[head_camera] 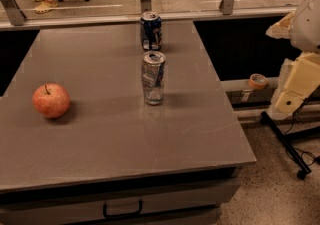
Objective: Move redbull can near apple
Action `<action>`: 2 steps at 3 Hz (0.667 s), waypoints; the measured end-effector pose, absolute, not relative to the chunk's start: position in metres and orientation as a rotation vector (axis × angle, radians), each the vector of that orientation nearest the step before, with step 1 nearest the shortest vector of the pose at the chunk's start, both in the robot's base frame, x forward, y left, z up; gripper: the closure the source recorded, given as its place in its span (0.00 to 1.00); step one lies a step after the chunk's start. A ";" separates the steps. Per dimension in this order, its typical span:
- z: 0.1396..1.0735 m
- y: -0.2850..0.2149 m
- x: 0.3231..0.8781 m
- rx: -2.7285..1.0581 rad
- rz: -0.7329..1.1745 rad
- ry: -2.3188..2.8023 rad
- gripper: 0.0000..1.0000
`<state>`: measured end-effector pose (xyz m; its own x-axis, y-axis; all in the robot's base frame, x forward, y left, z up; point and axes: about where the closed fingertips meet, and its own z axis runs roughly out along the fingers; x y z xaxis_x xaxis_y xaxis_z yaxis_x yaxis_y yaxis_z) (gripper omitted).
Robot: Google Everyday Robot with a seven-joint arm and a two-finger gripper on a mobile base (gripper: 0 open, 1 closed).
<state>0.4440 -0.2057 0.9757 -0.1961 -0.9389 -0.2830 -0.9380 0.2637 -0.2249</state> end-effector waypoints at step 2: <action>0.939 -0.142 0.488 -1.630 0.526 1.896 0.00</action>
Offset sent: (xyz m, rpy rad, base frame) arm 0.0609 0.1112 -0.0423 0.7984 0.1057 0.2883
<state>0.4878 -0.1420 0.9389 -0.0868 -0.7539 -0.6513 -0.9816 0.1762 -0.0731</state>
